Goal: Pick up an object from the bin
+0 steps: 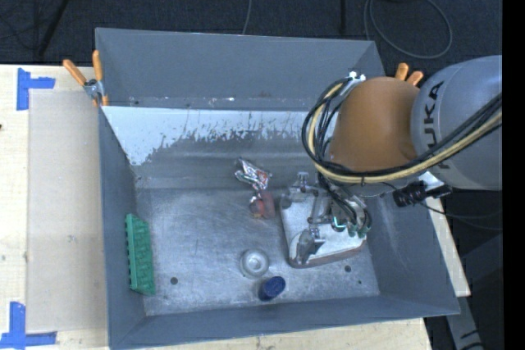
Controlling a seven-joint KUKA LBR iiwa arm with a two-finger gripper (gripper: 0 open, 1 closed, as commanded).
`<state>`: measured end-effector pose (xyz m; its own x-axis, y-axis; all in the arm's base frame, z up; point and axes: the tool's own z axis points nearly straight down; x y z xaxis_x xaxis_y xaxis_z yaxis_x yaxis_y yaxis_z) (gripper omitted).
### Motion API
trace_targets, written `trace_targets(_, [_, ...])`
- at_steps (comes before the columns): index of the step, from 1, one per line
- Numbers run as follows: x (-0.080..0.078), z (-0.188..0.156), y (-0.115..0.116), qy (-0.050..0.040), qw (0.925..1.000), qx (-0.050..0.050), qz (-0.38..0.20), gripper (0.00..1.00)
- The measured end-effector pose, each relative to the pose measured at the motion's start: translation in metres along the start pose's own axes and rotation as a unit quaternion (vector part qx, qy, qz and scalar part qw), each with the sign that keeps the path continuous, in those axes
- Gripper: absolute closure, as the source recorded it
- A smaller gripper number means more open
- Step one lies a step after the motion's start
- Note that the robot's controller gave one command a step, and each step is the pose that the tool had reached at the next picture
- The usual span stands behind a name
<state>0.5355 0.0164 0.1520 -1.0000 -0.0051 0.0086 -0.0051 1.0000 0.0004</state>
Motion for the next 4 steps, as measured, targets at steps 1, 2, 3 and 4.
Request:
trace_targets(1, [-0.082,0.076,0.019,-0.0044,0.9967,0.0,-0.081,0.0])
trace_targets(2, [-0.086,0.068,0.019,-0.0153,0.9968,0.0,-0.079,1.0])
trace_targets(3, [-0.077,-0.034,0.022,-0.0083,0.9937,0.001,-0.112,1.0])
trace_targets(4, [-0.076,-0.192,0.017,-0.0098,0.9926,0.001,-0.121,1.0])
